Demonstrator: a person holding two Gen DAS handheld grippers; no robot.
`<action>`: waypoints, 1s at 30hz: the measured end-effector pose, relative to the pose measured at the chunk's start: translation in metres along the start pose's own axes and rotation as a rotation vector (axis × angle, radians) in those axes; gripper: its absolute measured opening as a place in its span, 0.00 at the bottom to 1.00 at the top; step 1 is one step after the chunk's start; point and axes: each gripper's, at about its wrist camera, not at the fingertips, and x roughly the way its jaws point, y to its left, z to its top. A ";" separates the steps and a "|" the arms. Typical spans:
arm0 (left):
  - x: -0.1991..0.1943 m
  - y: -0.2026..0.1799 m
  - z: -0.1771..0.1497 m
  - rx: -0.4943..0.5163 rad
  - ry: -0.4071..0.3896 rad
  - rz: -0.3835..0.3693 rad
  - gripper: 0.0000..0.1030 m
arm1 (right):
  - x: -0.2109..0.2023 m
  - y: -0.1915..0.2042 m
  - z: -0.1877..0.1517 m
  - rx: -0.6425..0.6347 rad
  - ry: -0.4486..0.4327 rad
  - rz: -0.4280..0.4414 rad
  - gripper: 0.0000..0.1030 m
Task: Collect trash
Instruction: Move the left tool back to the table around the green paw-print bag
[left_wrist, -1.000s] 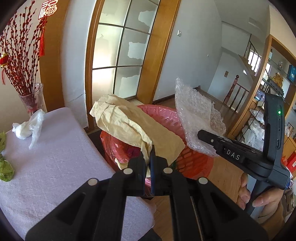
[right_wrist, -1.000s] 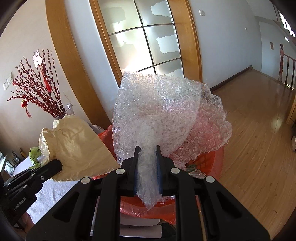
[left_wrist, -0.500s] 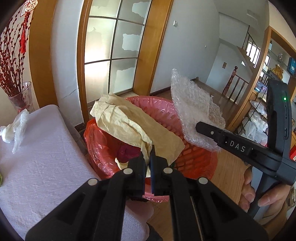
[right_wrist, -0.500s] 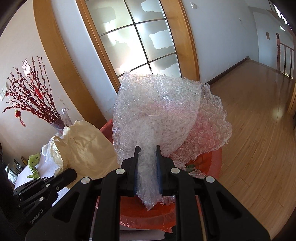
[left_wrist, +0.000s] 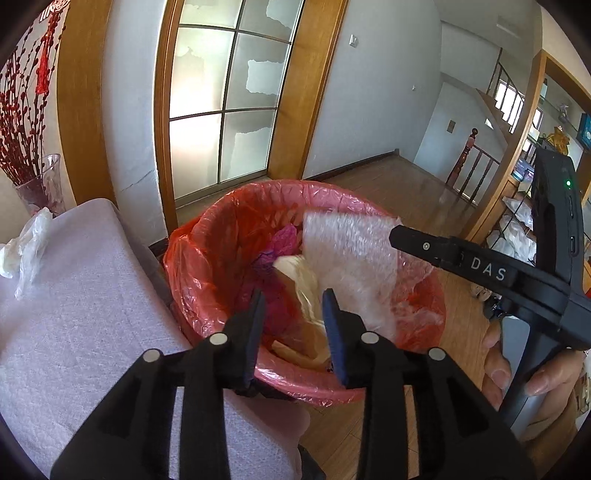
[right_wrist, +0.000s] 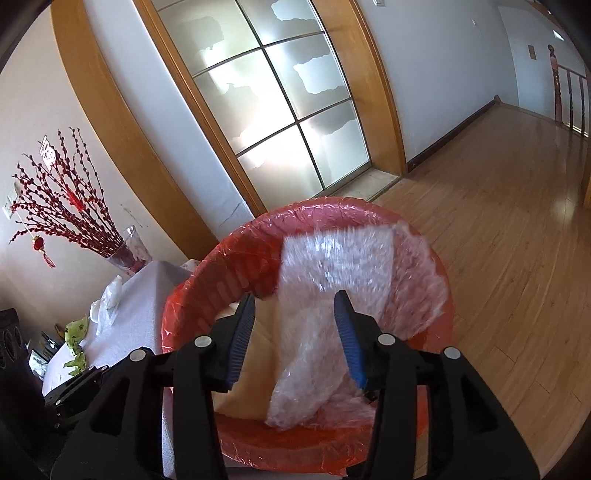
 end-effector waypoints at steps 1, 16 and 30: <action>-0.001 0.002 0.000 -0.004 0.000 0.005 0.35 | -0.001 -0.001 -0.001 0.001 -0.001 -0.004 0.45; -0.060 0.056 -0.011 -0.084 -0.059 0.203 0.55 | -0.006 0.047 -0.012 -0.136 -0.014 -0.011 0.46; -0.138 0.197 -0.027 -0.316 -0.094 0.593 0.63 | 0.008 0.113 -0.030 -0.263 0.023 0.066 0.50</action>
